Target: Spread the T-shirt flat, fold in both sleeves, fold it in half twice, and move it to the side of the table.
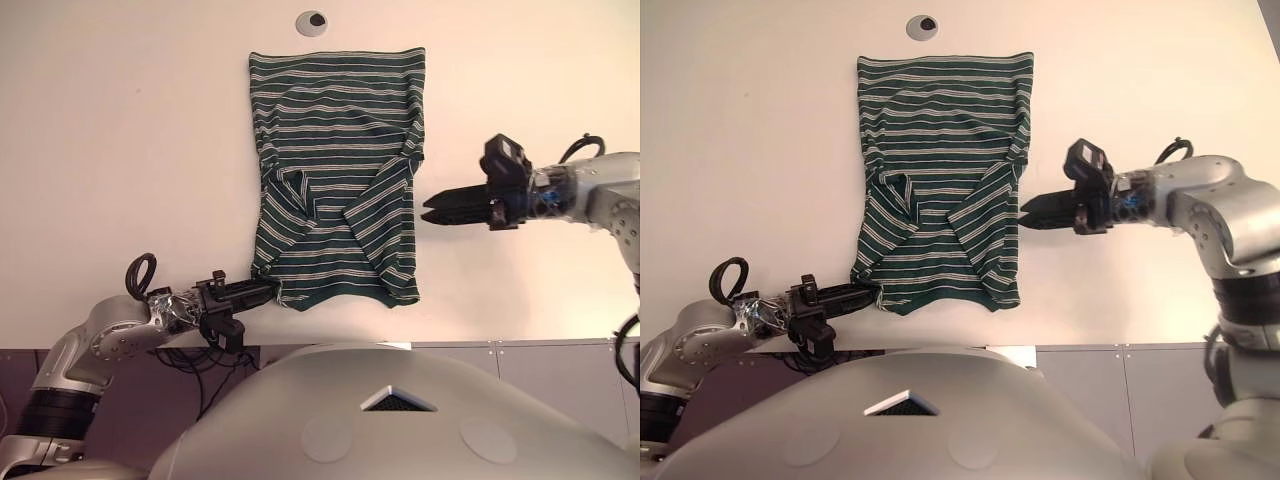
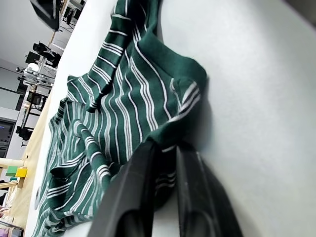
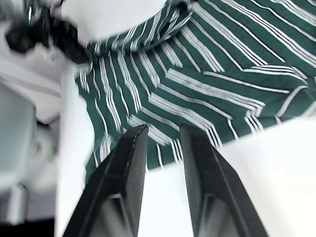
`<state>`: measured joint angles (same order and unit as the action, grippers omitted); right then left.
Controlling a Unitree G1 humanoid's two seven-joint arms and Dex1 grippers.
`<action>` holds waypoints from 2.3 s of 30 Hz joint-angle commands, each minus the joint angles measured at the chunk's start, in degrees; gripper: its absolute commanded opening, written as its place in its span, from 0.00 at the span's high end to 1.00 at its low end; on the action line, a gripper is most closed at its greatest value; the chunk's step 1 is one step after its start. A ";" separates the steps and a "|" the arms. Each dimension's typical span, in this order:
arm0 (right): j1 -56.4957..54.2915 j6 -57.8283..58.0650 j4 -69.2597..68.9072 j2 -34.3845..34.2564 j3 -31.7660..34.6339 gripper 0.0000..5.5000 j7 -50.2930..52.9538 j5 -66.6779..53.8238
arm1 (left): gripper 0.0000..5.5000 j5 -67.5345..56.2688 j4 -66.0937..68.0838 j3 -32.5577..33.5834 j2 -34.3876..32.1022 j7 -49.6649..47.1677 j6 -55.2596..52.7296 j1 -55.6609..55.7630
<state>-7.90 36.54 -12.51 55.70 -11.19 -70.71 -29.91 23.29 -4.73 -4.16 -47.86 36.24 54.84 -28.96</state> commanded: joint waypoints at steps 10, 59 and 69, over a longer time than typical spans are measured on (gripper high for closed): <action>18.33 -69.42 11.20 -5.81 -6.36 0.79 2.28 27.40 | 1.00 -7.23 0.52 -4.59 -5.84 6.35 -6.61 1.49; 7.33 -87.88 25.93 -14.54 -20.46 1.00 12.17 32.03 | 1.00 -21.96 -4.13 -5.09 -7.65 13.68 -18.72 7.32; 9.35 -70.11 11.10 -9.40 -14.45 1.00 9.53 18.13 | 1.00 -25.12 -1.89 -4.44 -8.33 16.39 -19.51 10.29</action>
<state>1.90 -37.19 0.99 45.24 -27.86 -60.73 -9.26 -1.34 -7.22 -9.01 -55.75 51.92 35.94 -19.64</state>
